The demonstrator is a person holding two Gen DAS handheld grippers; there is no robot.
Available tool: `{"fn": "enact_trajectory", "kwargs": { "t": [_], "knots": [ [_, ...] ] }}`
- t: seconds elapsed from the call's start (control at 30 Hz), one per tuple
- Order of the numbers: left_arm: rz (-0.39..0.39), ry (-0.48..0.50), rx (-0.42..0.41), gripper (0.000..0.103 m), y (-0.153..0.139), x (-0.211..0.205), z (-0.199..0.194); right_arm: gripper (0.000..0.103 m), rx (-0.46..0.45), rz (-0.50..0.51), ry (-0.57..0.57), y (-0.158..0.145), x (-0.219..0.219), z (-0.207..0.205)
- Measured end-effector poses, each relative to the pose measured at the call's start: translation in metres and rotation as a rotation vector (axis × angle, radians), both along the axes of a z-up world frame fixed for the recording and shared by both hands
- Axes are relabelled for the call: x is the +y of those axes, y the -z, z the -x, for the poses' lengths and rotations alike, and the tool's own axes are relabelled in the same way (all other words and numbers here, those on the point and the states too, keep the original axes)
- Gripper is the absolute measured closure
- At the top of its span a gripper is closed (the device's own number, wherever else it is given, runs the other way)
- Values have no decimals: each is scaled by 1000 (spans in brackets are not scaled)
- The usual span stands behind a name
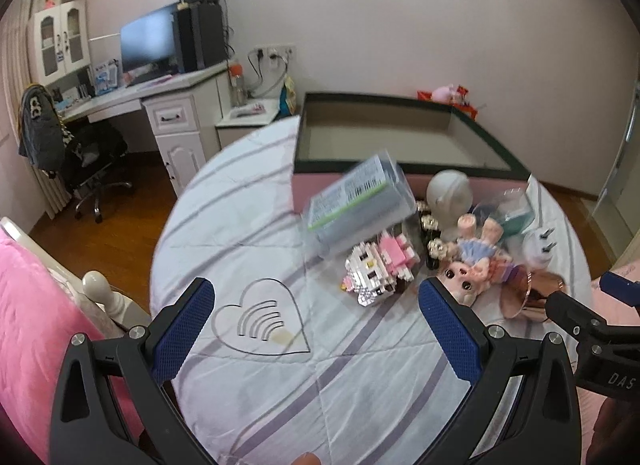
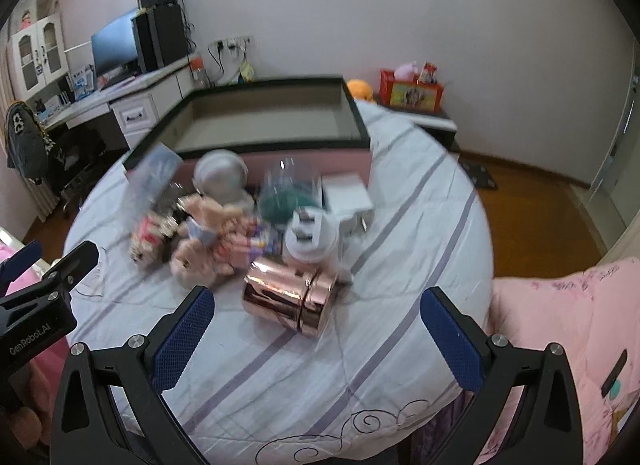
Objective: Organize rigid objects
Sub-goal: 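Grasp the block Hello Kitty with the left gripper while the right grasps the rose-gold canister, then carry both items into the box and open both grippers to release them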
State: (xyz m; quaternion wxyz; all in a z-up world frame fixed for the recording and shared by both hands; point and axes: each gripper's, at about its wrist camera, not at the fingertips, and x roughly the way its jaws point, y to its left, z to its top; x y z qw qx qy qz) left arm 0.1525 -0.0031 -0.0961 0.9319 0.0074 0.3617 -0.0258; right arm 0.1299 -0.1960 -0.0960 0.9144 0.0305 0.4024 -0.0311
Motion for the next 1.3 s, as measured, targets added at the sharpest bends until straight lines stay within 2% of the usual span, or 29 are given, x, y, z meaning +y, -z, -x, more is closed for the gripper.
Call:
{"fn": "enact_trajectory", "kwargs": {
  "t": [0.27, 0.43, 0.6, 0.63, 0.7, 0.77, 0.9, 1.03, 1.3],
  "knots": [
    [-25, 29, 88, 0, 25, -12, -32, 1, 62, -38, -5, 24, 2, -20],
    [48, 67, 116, 0, 25, -15, -49, 9, 80, -49, -2, 33, 4, -27],
    [102, 59, 144, 1, 32, -12, -61, 24, 92, -55, -12, 41, 4, -35],
    [114, 58, 146, 2, 34, -11, -63, 25, 88, -58, -18, 41, 4, -35],
    [147, 63, 164, 13, 38, -10, -66, 36, 82, -58, -31, 41, 6, -37],
    [156, 67, 157, 20, 39, -9, -65, 37, 79, -57, -43, 41, 7, -37],
    [182, 78, 157, 44, 38, -4, -64, 38, 74, -82, -56, 40, 3, -39],
    [210, 86, 159, 44, 34, 3, -60, 38, 69, -95, -68, 39, 0, -37],
    [204, 97, 136, 44, 26, 9, -41, 38, 60, -105, -85, 34, -1, -27]
  ]
}}
